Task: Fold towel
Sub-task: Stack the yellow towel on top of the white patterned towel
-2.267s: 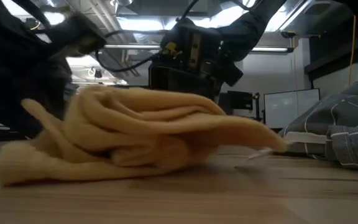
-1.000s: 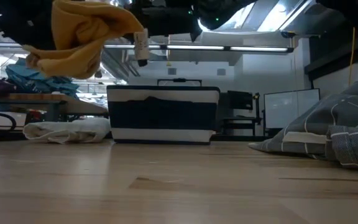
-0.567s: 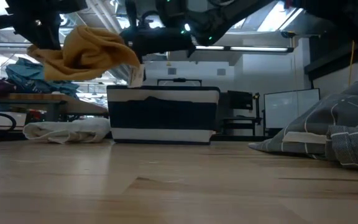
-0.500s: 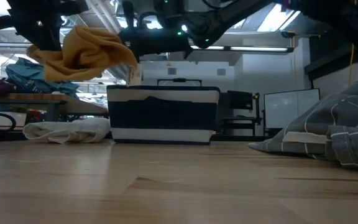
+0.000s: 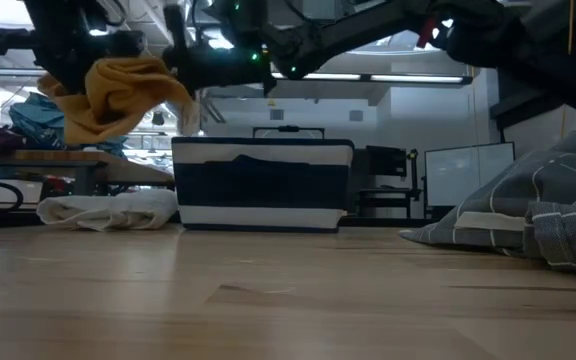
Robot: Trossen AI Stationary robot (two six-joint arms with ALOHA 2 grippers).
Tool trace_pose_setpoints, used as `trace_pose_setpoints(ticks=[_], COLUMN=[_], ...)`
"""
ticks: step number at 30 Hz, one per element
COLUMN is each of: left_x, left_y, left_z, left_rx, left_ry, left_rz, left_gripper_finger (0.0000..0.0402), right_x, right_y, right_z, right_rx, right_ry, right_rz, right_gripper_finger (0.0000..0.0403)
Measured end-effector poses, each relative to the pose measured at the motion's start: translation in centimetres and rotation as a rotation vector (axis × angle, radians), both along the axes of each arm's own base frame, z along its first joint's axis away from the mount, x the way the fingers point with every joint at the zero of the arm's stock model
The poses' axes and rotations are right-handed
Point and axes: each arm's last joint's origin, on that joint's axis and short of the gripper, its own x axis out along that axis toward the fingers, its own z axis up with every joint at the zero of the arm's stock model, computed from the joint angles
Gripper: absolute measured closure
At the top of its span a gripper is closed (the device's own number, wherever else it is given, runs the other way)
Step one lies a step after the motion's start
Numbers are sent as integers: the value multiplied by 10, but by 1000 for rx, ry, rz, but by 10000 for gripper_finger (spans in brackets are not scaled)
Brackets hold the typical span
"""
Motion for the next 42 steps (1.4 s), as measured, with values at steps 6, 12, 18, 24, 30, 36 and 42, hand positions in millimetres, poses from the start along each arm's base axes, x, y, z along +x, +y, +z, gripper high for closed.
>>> trace_pose_setpoints(ticks=[6, 12, 18, 24, 30, 36, 42], left_x=[-1, -3, -3, -3, -3, -2, -1], left_y=[19, 38, 52, 59, 64, 66, 72], left_z=[0, -1, -1, -3, -3, -11, -33], left_rx=[-16, -27, -53, -108, -142, -203, -201], left_ry=[79, 163, 241, 301, 314, 300, 260], left_rz=[39, 71, 49, 0, -15, -13, 18], left_gripper_finger=[401, 401, 401, 401, 401, 401, 401], right_x=[4, 4, 2, 1, 0, -1, -6], right_y=[-10, -18, -20, -19, -19, -19, -26], right_z=[-20, -29, -35, -40, -43, -47, -51], right_rx=[59, 92, 125, 135, 137, 118, 91], right_ry=[27, 72, 135, 191, 221, 265, 326], right_rz=[-67, -162, -205, -207, -219, -231, -267], right_gripper_finger=[400, 400, 400, 400, 400, 400, 400])
